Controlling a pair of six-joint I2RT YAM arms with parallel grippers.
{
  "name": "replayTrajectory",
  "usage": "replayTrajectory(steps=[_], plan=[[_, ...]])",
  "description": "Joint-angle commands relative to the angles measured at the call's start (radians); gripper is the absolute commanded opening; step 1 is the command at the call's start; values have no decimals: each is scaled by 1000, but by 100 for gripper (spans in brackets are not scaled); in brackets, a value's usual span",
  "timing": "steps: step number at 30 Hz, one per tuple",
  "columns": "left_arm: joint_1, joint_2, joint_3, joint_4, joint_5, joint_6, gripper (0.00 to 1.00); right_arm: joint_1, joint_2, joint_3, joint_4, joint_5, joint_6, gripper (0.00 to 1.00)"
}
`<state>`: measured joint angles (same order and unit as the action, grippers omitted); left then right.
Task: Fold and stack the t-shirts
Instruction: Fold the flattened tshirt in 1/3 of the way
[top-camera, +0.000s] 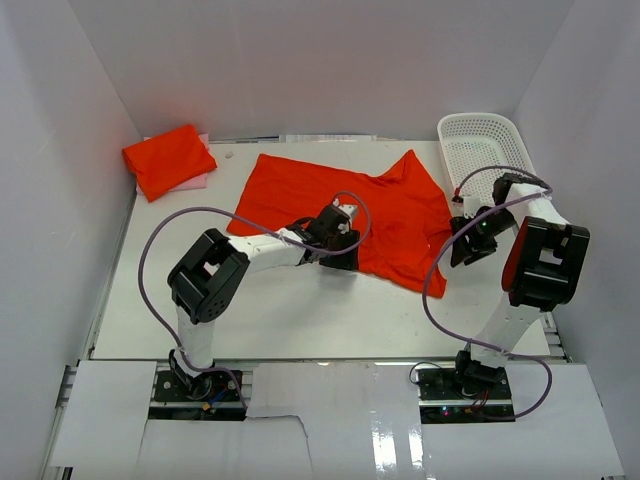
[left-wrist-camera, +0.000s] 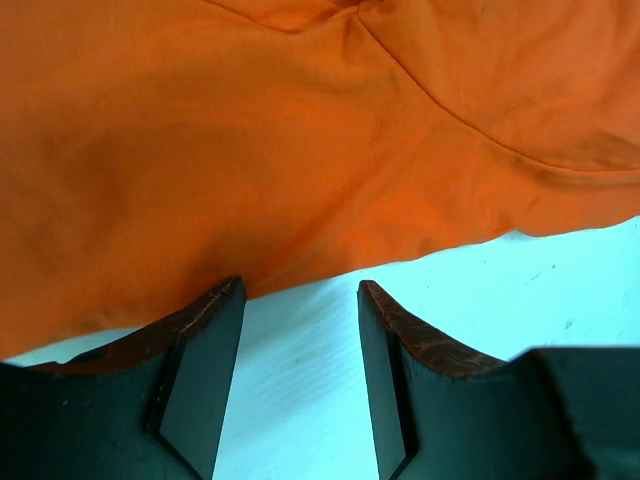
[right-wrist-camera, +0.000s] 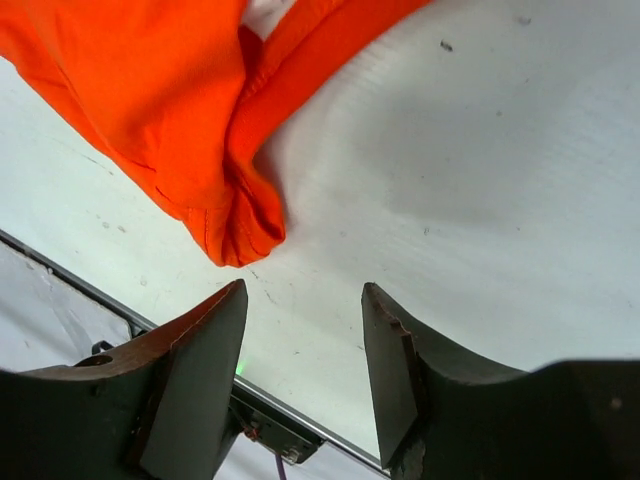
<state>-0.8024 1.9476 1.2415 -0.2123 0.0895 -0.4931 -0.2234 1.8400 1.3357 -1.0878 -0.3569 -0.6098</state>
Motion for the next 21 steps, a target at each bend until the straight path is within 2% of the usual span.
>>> replayTrajectory(steps=[1, 8, 11, 18, 21], plan=[[-17, -58, -53, -76, 15, -38, 61, -2, -19, 42, -40, -69, 1, 56], [-58, -128, -73, -79, -45, -68, 61, 94, -65, -21, 63, -59, 56, 56], [-58, -170, -30, -93, -66, -56, 63, 148, -85, -33, 86, -79, 71, 56], [-58, -144, 197, -262, -160, 2, 64, 277, -100, -53, 91, -123, 94, 56], [-5, -202, 184, -246, -153, 14, 64, 295, -94, -27, 101, -142, 107, 56]])
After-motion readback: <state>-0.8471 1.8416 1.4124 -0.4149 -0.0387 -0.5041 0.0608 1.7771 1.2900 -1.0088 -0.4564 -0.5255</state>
